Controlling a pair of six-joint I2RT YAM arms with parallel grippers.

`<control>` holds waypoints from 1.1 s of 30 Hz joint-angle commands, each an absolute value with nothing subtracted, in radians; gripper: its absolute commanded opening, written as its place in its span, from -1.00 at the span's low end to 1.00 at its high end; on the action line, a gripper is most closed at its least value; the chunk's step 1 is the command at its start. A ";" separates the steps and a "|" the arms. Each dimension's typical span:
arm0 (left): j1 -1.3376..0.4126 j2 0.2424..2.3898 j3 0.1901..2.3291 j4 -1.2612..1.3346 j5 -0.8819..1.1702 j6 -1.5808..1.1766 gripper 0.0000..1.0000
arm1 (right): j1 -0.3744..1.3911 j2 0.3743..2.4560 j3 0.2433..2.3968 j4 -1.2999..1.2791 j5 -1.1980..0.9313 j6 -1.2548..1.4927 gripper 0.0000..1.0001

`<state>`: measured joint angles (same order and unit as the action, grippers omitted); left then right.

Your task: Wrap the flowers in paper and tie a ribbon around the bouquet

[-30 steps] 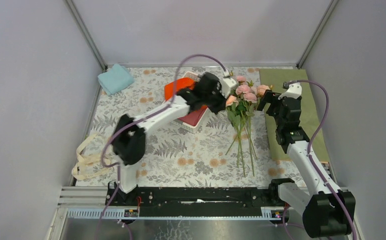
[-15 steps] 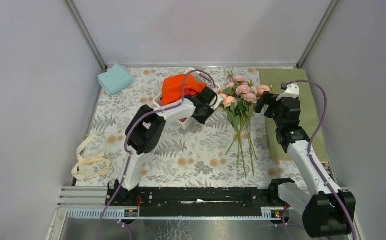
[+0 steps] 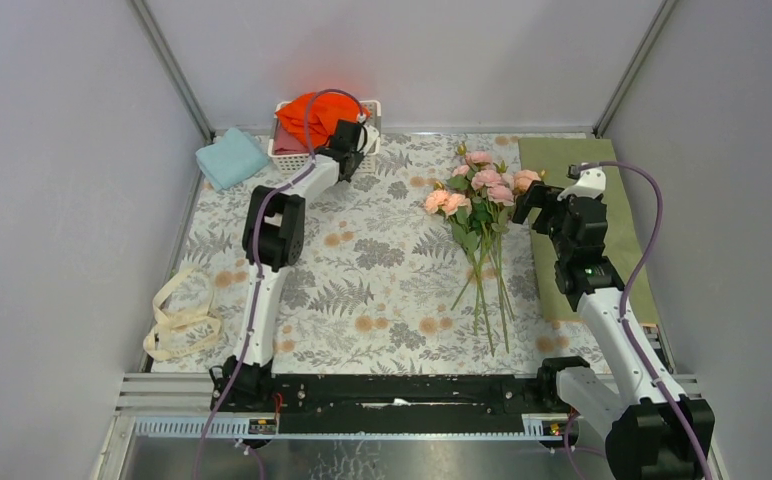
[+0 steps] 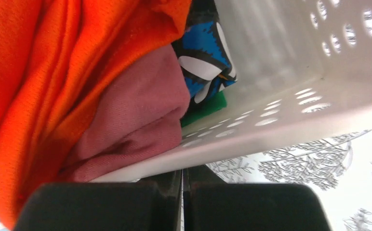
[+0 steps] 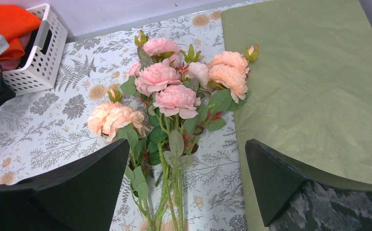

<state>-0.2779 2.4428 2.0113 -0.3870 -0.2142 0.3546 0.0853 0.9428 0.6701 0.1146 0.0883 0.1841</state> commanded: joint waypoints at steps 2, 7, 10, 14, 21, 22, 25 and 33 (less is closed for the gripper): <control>-0.232 2.502 2.084 -0.049 -0.343 0.542 -1.00 | 0.087 0.910 0.715 0.125 0.090 0.181 0.99; -0.174 2.521 2.131 -0.024 -0.328 0.549 -1.00 | 0.087 0.917 0.721 0.120 0.073 0.191 0.99; -0.175 2.433 2.039 -0.038 -0.246 0.533 -1.00 | 0.087 0.933 0.732 0.107 0.065 0.196 0.99; -0.179 2.125 1.748 -0.099 0.101 0.490 -1.00 | 0.087 0.952 0.770 0.045 0.075 0.195 0.99; -0.181 1.747 1.715 -0.738 0.501 0.537 0.85 | 0.088 1.055 0.869 -0.209 0.152 0.278 0.93; -0.180 1.703 1.693 -0.791 0.485 0.517 0.95 | 0.087 1.077 0.886 -0.251 0.143 0.279 0.84; -0.172 1.543 1.557 -0.872 0.432 0.468 0.97 | 0.087 1.157 0.925 -0.356 0.076 0.283 0.71; -0.158 1.307 1.277 -0.959 0.400 0.439 0.97 | 0.090 1.322 0.950 -0.349 0.273 0.251 0.85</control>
<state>-0.1680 1.3231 1.3720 -0.8505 0.4080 0.4732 0.0853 1.2697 0.9001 -0.3645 0.1032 0.2672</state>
